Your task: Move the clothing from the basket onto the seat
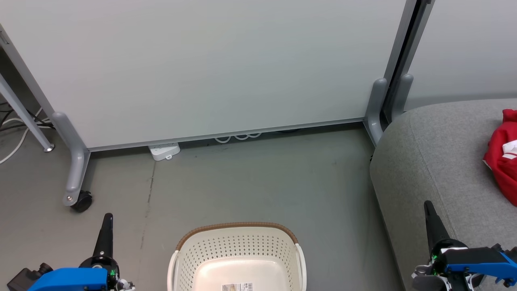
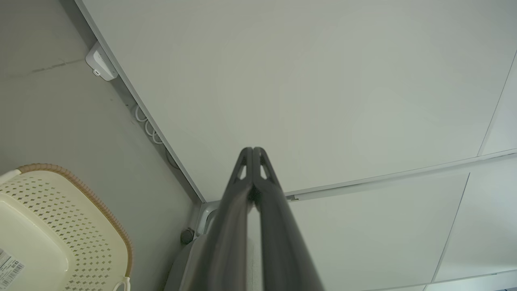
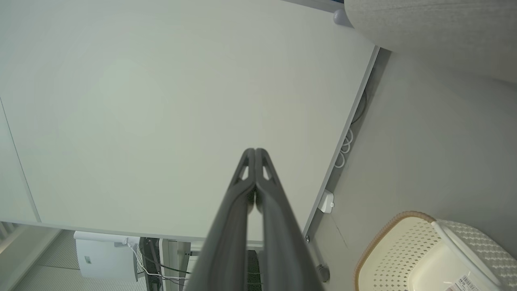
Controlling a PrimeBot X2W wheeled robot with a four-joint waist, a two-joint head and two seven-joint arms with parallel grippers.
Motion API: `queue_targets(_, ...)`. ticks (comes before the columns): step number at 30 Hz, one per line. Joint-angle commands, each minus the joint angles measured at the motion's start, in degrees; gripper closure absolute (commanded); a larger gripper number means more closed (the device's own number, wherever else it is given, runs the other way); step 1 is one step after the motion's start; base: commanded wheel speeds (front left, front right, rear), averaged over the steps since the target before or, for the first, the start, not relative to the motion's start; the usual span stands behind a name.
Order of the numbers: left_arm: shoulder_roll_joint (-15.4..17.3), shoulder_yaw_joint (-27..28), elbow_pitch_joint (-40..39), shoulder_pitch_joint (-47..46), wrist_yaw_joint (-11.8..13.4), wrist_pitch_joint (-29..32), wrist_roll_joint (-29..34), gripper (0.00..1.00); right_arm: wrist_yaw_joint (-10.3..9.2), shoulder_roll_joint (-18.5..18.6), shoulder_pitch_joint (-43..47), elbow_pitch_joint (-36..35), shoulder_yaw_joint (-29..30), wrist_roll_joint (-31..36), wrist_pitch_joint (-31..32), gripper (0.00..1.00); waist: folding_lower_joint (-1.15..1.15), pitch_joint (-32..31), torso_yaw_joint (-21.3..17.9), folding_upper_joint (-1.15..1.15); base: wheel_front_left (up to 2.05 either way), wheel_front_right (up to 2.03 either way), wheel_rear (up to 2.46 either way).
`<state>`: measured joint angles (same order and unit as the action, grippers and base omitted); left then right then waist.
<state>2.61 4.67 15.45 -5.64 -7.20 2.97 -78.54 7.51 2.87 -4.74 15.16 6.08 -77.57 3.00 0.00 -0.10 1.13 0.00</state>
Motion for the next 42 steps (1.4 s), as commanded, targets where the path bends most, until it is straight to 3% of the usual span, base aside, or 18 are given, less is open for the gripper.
queue_targets(1, 0.4, 0.4, -0.6, -0.9, -0.2, 0.4, -1.1, 1.00, -0.03, 0.0, -1.3, -0.6, 0.1, -1.3, 0.3, 1.00, 0.00, 0.0, 0.0, 0.00, 0.00, 0.00, 0.00)
queue_targets(32, 0.4, 2.1, -1.5, -0.9, -0.4, 3.7, -13.9, 1.00, -0.03, 0.0, -1.8, -1.3, 0.5, -14.9, 3.7, 1.00, 0.00, 0.3, -1.1, 0.00, 0.00, 0.00, 0.00)
queue_targets(42, 0.4, 2.0, -1.5, -0.9, -0.5, 3.8, -14.0, 1.00, -0.03, 0.0, -1.8, -1.3, 0.5, -14.9, 3.7, 1.00, 0.00, 0.3, -1.1, 0.00, 0.00, 0.00, 0.00)
